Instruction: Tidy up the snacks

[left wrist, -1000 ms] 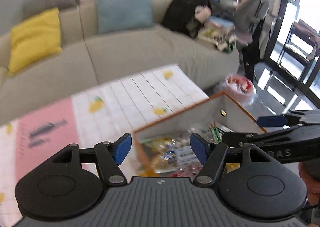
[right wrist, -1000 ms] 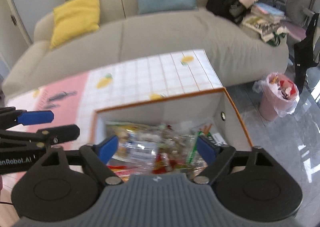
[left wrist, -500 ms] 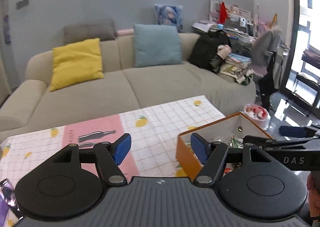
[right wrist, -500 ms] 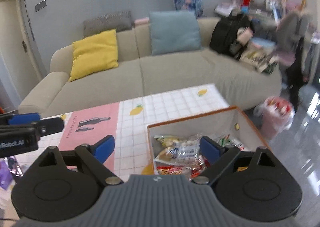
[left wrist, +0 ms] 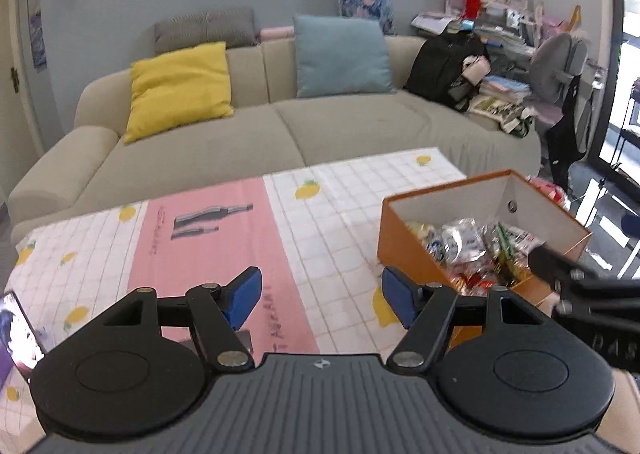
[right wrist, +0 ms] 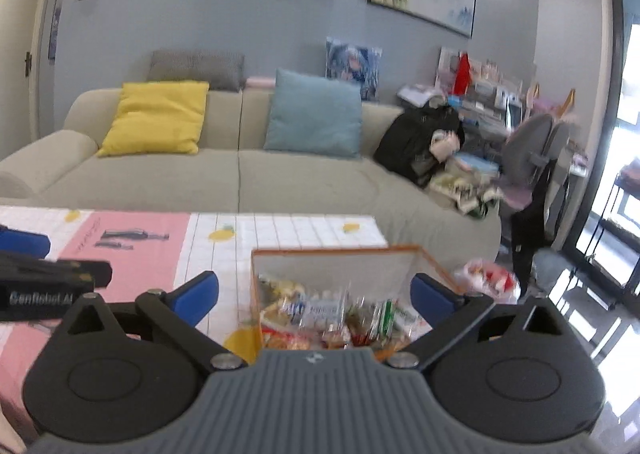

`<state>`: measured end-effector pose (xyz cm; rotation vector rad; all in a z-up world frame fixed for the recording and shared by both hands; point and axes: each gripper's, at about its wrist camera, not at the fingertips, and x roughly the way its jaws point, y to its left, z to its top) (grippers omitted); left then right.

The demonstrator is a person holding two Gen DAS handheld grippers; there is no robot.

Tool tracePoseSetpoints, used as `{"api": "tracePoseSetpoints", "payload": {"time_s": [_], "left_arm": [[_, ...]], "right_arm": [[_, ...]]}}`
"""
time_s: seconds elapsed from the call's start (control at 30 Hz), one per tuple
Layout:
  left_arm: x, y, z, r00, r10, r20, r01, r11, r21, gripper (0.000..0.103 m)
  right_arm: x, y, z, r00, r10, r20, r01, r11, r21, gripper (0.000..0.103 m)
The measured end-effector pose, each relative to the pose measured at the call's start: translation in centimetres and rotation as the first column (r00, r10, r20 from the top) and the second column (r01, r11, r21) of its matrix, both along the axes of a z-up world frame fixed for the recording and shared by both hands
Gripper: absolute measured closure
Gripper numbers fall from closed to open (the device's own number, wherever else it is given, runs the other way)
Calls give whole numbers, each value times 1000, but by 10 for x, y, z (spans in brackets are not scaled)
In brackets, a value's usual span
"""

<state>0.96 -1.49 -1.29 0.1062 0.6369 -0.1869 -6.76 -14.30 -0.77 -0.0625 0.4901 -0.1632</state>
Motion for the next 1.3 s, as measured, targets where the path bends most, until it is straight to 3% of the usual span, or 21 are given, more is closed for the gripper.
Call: {"api": "tracePoseSetpoints", "payload": {"time_s": [0.27, 1.3], "left_arm": [[2, 7, -26, 996, 40, -79, -38, 999, 27, 22], [2, 13, -24, 994, 50, -98, -48, 998, 28, 22]], "right_arm": [[12, -4, -24, 993, -3, -119, 13, 997, 80, 4], [15, 5, -24, 989, -1, -150, 11, 997, 70, 3]]}}
